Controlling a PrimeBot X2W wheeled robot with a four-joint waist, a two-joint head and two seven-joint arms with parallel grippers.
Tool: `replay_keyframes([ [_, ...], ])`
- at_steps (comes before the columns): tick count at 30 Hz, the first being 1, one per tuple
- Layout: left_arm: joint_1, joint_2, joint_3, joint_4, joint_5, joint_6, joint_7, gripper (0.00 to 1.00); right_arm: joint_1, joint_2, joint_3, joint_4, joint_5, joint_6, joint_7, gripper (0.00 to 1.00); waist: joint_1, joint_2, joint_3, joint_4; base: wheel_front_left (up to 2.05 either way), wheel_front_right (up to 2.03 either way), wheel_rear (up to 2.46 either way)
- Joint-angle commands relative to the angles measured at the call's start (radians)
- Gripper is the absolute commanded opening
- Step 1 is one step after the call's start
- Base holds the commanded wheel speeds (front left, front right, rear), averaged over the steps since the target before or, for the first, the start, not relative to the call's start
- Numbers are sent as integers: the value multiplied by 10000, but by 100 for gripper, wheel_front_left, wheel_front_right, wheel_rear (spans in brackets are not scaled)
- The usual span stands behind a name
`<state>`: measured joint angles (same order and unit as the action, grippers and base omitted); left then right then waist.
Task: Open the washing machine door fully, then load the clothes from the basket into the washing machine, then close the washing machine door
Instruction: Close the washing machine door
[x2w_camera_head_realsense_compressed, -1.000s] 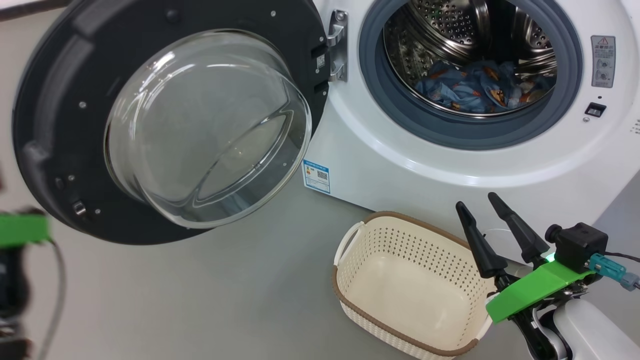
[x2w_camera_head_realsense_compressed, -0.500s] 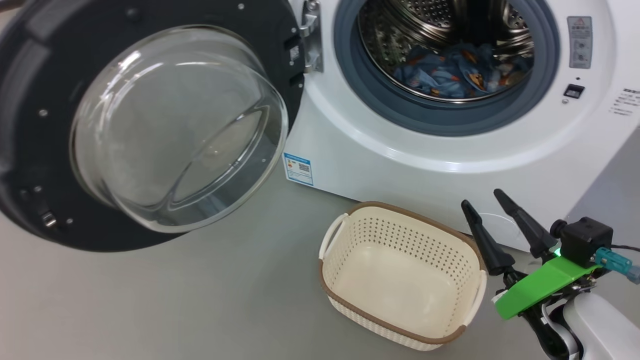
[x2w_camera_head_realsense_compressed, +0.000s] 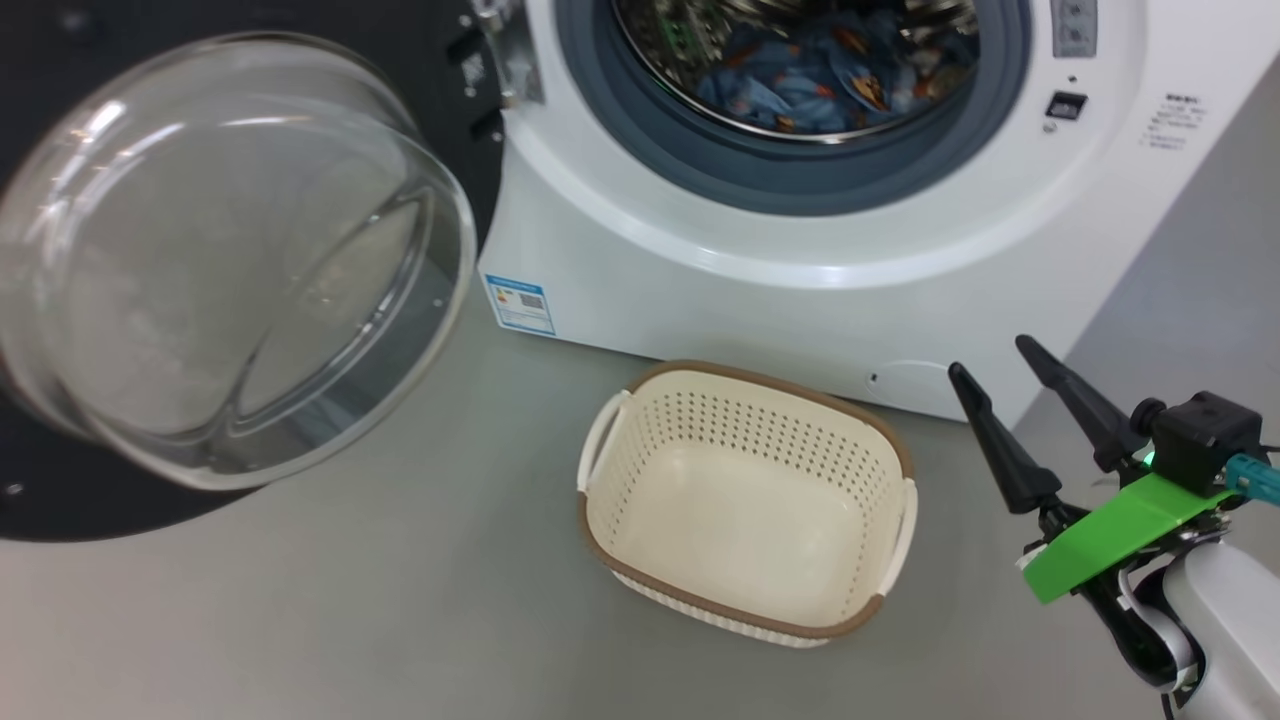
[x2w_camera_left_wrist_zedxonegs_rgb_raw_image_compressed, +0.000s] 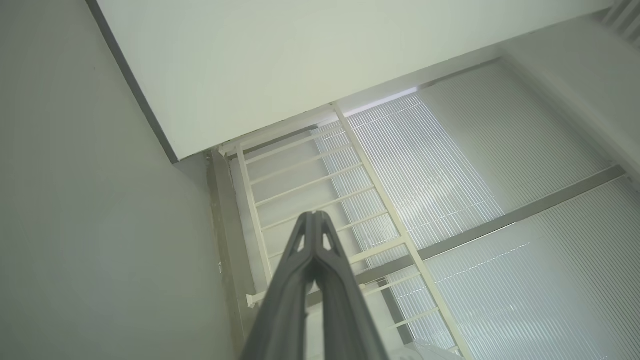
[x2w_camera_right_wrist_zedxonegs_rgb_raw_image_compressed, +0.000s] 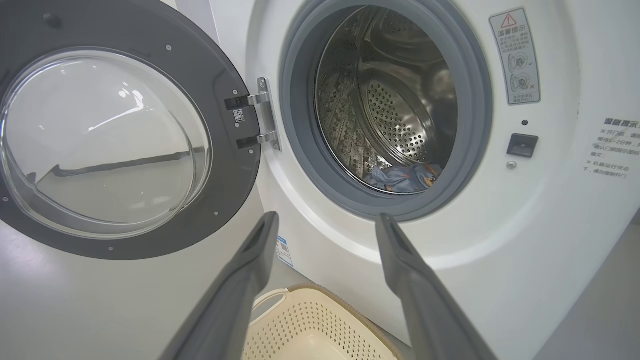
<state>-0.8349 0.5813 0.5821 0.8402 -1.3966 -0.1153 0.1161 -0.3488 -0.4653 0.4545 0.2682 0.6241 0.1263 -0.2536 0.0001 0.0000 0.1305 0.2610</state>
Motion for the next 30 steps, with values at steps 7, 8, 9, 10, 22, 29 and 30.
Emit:
replay_keyframes([
  [7,-339,1124,442,880,-358,-145,287,0,-343,-425,191,-338,42,44,-68,100,-1,0,640,-684,0,0,0],
  [8,-316,1197,454,1060,-357,-146,314,0,-362,-453,217,-361,38,44,-63,100,-1,0,672,-763,0,0,0],
  [9,-302,1264,475,1223,-376,-147,362,0,-381,-478,209,-375,34,44,-63,100,-1,0,704,-844,0,0,0],
  [10,-285,1329,491,1368,-391,-148,412,0,-396,-504,189,-394,31,44,-63,100,-1,0,738,-919,0,0,0],
  [22,-8,1739,329,2572,-349,-152,1156,0,-244,-739,-11,-582,2,44,-9,100,-1,0,885,-1291,0,0,0],
  [29,63,1826,-88,2846,-124,-152,1860,0,-156,-704,-64,-633,-61,44,86,100,-1,0,795,-1159,0,0,0],
  [30,100,1844,-206,2888,-13,-152,1887,0,-146,-696,-65,-641,-64,44,99,100,-1,0,790,-1129,0,0,0],
])
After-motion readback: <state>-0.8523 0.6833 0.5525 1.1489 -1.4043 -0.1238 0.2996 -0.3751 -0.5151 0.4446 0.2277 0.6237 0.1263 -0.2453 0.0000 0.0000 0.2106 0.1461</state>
